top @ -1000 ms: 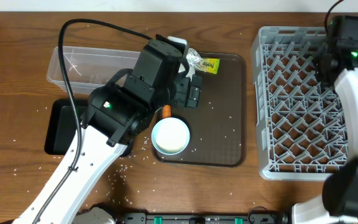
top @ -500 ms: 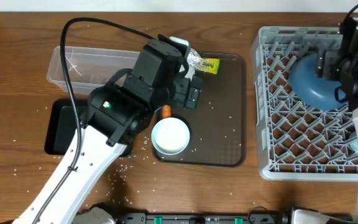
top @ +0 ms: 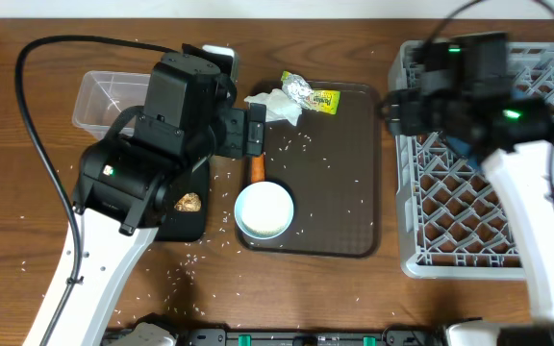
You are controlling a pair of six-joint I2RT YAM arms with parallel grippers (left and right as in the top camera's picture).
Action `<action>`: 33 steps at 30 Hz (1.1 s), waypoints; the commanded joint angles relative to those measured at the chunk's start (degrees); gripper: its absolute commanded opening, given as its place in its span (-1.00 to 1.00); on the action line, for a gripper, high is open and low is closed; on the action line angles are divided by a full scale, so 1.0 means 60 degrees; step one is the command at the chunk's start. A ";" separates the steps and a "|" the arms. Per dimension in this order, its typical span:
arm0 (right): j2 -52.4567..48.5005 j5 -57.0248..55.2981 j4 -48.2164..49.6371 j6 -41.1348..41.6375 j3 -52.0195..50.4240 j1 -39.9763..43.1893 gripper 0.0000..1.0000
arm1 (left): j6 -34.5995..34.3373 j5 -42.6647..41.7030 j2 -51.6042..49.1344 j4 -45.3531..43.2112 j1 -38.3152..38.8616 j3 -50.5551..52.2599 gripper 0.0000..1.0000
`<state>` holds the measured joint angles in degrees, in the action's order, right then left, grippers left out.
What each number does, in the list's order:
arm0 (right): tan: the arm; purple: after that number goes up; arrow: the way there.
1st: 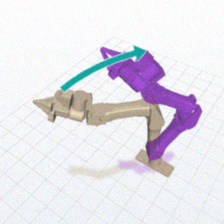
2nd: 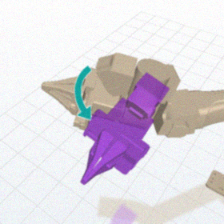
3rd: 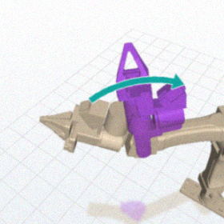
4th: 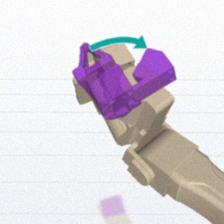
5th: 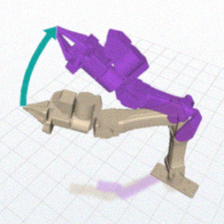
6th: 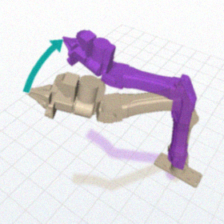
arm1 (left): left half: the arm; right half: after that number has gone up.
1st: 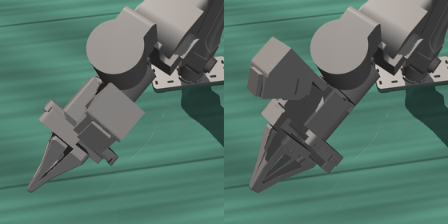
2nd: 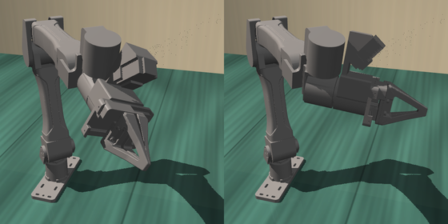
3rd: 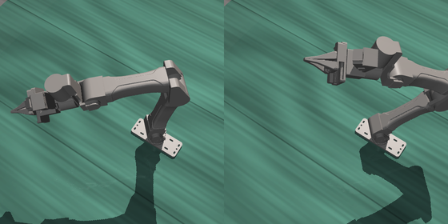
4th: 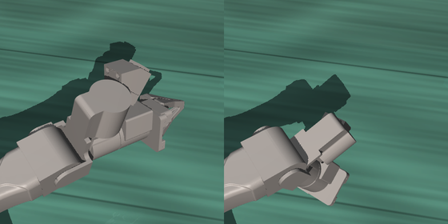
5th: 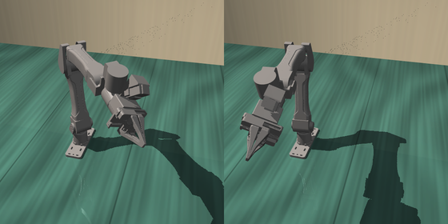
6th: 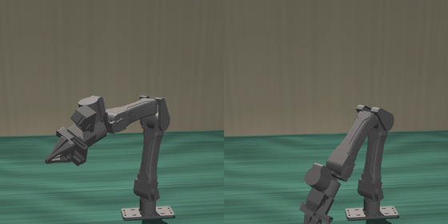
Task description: Sort waste into correct bins and load items into the dishwasher rack
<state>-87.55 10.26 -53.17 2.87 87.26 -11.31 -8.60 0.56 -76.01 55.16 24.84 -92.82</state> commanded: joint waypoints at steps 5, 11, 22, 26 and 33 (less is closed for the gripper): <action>-0.1217 -0.0412 0.0616 0.1654 -0.0018 -0.0433 0.54 | 0.0583 0.0007 -0.0696 0.0452 -0.0033 -0.0069 0.98; -0.1239 -0.0240 0.0452 0.1683 -0.0015 -0.0306 0.42 | 0.0608 0.0000 -0.1483 0.0747 -0.0029 -0.0069 0.69; 0.0776 -0.0237 -0.0237 0.2095 -0.0007 0.1129 0.56 | 0.2331 -0.1162 -0.4317 -0.1446 -0.0004 -0.0069 0.58; 0.1300 -0.0237 -0.0725 0.2095 -0.0007 0.1388 0.58 | 0.2871 -0.1158 -0.5595 -0.2641 -0.0004 -0.0069 0.58; 0.1413 -0.0240 -0.1661 0.2091 -0.0007 0.1392 0.60 | 0.3228 -0.0801 -0.7548 -0.4543 -0.0004 -0.0069 0.58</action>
<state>-78.91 8.58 -62.28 14.72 87.05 -3.75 8.38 -5.13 -118.83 29.23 24.84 -92.82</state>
